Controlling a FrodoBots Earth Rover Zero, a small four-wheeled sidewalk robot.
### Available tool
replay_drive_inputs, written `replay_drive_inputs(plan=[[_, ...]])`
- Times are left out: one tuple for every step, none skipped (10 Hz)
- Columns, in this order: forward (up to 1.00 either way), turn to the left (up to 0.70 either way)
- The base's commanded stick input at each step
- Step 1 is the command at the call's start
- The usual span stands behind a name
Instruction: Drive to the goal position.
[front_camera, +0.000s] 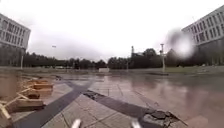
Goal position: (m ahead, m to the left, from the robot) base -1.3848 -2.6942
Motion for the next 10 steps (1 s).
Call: replay_drive_inputs(plan=[[0.70,0.00],[0.70,0.00],[0.70,0.00],[0.70,0.00],[0.70,0.00],[0.70,0.00],[0.70,0.00],[0.70,-0.01],[0.70,-0.08],[0.70,-0.28]])
